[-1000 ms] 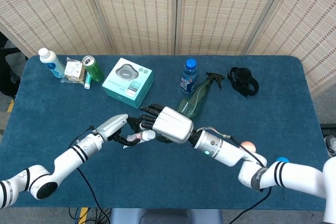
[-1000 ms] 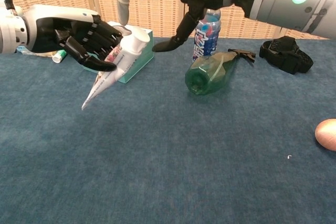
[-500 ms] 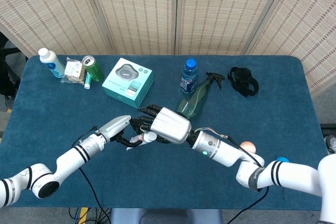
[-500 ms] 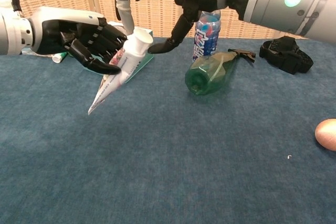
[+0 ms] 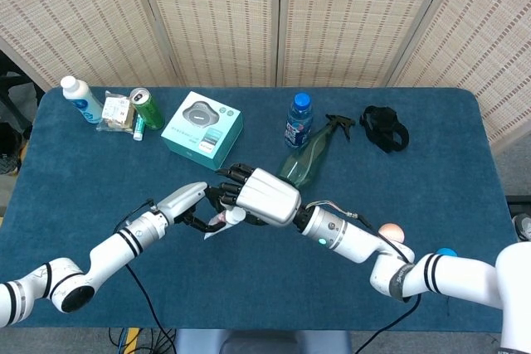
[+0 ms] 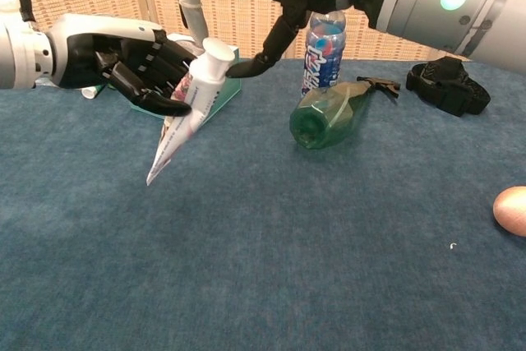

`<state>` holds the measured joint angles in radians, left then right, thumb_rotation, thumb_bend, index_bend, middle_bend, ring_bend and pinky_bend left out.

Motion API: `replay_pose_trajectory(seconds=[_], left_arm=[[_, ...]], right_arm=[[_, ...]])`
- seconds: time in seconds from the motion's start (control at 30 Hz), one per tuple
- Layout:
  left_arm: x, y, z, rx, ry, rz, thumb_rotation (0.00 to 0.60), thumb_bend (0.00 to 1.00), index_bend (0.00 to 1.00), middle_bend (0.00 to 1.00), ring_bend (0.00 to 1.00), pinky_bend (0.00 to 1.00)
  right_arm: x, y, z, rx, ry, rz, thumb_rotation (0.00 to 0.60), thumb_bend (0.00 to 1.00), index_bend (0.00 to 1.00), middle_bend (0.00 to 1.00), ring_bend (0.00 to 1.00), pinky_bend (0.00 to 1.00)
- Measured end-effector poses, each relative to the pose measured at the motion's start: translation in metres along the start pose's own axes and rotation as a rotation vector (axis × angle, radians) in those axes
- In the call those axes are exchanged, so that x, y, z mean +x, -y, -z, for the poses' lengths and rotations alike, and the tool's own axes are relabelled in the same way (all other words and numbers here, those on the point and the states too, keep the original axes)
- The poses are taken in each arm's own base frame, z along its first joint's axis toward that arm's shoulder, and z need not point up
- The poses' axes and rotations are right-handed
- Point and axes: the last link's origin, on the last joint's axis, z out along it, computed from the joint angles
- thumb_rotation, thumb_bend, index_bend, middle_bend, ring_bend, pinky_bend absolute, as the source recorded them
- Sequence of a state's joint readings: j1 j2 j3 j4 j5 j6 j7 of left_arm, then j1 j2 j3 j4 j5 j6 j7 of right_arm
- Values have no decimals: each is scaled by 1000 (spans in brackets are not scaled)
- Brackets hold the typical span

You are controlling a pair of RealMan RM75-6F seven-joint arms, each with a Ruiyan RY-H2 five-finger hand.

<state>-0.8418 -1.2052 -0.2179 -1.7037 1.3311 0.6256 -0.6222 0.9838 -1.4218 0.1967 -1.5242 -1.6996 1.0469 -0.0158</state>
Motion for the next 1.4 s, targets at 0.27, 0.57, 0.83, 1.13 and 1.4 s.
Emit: replay_pose_trajectory(seconds=[0.27,0.57,0.83,1.13,1.4], left_arm=[[-1,4,1,6,5,30,600,443,585,633,434,342],[2,7,2,16,9,104,600,444,587,634,436,344],[10,12,5,27,6,165,600,451,588,635,437,346],[18,20,6,39,-5,195,600,453,589,638,437,351],[23,23,5,42,-8,205,600,453,589,638,438,351]], right_arm=[[0,0,0,0,-24,2,600,164,666,425,182,267],[0,0,1,-5,-42,4,600,204,668,428,187,267],[0,-1,4,-12,-27,5,600,210,668,428,187,267],[0,-1,7,-20,-16,0,600,210,668,428,187,267],[-1,-1,9,-23,-5,0,600,210,668,428,187,267]])
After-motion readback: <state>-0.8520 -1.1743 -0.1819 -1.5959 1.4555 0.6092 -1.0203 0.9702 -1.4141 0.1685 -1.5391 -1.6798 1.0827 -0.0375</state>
